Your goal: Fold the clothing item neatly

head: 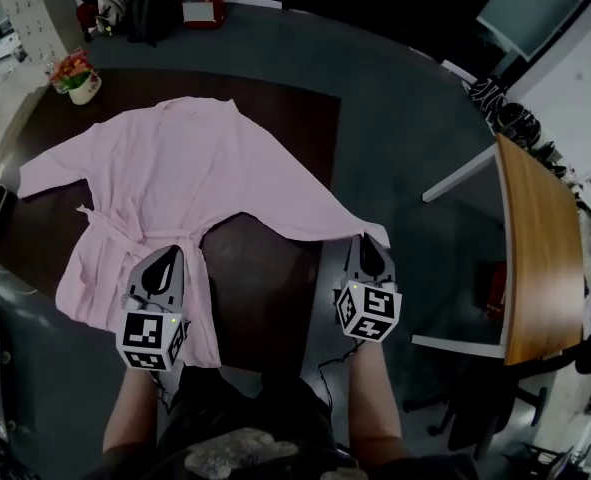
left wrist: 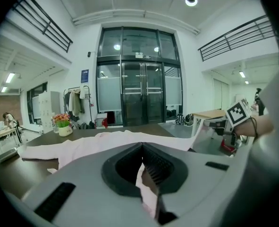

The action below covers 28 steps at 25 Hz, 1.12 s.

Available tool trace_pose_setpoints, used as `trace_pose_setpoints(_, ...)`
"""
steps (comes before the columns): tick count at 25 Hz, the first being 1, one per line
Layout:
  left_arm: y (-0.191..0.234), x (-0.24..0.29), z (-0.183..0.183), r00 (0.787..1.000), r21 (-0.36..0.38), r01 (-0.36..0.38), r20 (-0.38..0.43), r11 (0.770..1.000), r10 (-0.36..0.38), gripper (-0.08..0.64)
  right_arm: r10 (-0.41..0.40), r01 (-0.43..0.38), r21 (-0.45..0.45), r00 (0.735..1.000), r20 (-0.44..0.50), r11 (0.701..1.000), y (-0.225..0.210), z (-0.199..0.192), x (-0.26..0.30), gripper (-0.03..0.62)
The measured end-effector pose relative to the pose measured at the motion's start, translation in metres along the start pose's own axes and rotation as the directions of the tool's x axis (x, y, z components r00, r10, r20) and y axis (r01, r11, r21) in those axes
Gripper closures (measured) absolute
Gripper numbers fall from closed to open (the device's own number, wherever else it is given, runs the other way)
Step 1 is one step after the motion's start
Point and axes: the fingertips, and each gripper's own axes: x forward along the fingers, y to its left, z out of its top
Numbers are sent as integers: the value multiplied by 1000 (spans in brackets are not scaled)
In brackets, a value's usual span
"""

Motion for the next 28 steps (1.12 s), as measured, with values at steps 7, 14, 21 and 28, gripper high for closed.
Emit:
trace_pose_setpoints(7,99,-18,2,996,20,85,32,996,-86,551,-4,10,-73,997,71,997,99,66,15,578)
trace_pose_setpoints(14,162,-26,-12,991,38,134,0,990,-135,551,-17,21,-123,999,32,992,169,71,37,578)
trace_pose_setpoints(21,179,-25,-8,997,10,83,0,996,-83,551,14,-11,-90,1000,26,996,184,75,37,578)
trace_pose_setpoints(28,194,-26,21,998,18,48,43,999,-49,551,122,-115,-92,989,78,989,232,121,43,578)
